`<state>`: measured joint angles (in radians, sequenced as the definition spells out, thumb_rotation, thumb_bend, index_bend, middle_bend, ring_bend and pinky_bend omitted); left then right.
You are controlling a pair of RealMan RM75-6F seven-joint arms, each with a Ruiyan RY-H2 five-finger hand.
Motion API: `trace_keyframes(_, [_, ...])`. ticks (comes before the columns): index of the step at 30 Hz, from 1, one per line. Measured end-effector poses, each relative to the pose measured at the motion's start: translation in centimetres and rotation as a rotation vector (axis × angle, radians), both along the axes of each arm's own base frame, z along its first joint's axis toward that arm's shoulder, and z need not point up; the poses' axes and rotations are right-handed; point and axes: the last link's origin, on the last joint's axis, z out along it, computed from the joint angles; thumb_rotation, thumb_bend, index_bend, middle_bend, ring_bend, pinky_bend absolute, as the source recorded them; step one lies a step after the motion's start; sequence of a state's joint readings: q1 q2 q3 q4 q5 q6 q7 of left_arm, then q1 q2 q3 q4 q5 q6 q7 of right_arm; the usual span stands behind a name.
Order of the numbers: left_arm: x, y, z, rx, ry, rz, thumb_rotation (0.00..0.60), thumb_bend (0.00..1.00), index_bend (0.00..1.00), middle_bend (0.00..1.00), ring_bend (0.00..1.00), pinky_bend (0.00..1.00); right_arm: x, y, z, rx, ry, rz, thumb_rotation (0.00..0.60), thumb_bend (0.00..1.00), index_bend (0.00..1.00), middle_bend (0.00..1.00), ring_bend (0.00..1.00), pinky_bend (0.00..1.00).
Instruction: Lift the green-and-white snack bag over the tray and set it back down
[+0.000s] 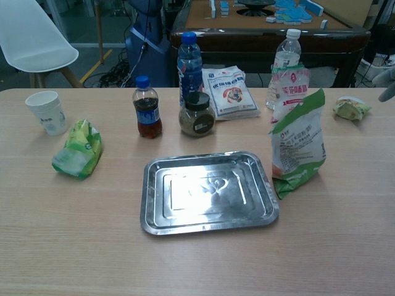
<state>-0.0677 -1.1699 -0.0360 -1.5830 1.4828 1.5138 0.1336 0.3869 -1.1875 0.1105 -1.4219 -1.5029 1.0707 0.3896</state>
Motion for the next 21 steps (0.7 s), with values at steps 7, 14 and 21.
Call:
trace_keyframes(7, [0.1,0.1,-0.2,-0.006,-0.002,-0.004,0.6,0.26,0.05,0.0,0.08,0.12,-0.2,-2.6,-1.8,0.055,-0.102,-0.043,0.6,0.01,0.22,0.28,0.13,0.09])
trace_keyframes(14, [0.1,0.1,-0.2,-0.009,0.003,0.002,0.6,0.26,0.05,0.0,0.08,0.12,-0.5,-4.9,-3.6,0.086,-0.178,-0.071,0.6,0.0,0.22,0.28,0.13,0.09])
trace_keyframes(21, [0.4,0.4,-0.5,-0.022,0.007,-0.006,0.6,0.26,0.05,0.0,0.08,0.12,-0.1,-6.7,-6.1,0.126,-0.216,-0.072,0.6,0.0,0.22,0.28,0.13,0.09])
